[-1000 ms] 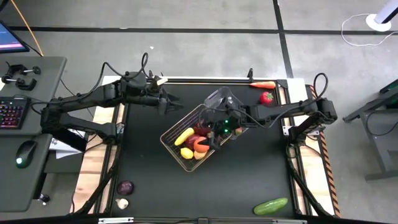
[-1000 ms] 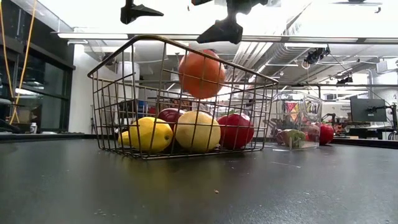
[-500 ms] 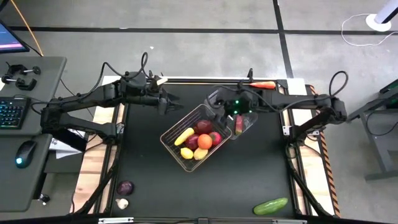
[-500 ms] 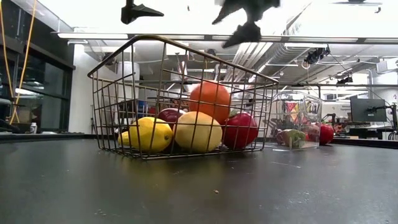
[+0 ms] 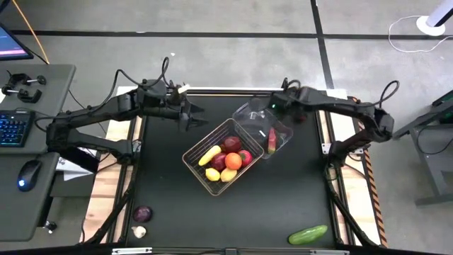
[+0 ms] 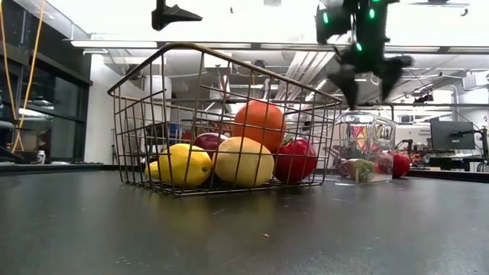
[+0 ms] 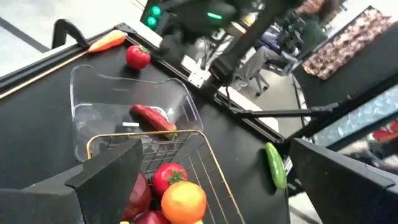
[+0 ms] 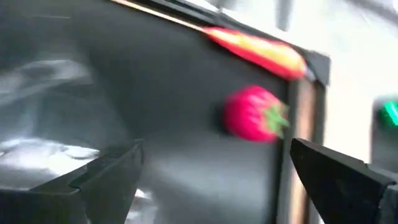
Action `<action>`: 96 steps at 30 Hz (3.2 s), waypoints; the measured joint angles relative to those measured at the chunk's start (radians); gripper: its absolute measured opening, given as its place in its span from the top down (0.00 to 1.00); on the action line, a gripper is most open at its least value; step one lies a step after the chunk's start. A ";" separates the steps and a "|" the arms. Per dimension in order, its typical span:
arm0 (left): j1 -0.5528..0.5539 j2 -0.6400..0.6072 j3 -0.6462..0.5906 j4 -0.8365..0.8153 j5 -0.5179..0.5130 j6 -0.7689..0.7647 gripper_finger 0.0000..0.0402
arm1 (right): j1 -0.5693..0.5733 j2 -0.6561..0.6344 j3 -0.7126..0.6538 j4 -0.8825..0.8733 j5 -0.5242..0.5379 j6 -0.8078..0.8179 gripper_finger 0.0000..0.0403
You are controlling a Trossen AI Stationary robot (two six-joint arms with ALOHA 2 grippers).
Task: Sort produce into baskets
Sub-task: Put the tomato into the gold wire basket
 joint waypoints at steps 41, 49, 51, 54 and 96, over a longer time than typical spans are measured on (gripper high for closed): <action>0.029 0.004 0.000 -0.078 -0.105 -0.014 0.02 | -0.523 0.011 -0.497 0.675 -0.203 0.299 0.06; 0.029 0.003 0.000 -0.080 -0.098 -0.025 0.02 | -0.518 0.000 -0.423 0.678 -0.211 0.170 0.33; 0.029 -0.005 0.000 -0.082 -0.064 -0.019 0.02 | -0.502 -0.020 -0.380 0.682 -0.209 0.095 0.33; 0.029 -0.031 0.000 -0.083 -0.049 -0.006 0.02 | -0.477 -0.057 -0.306 0.658 -0.202 0.020 0.33; 0.010 -0.356 0.000 -0.316 0.203 -0.043 0.02 | 0.468 0.172 -0.014 1.156 -0.549 -0.025 0.27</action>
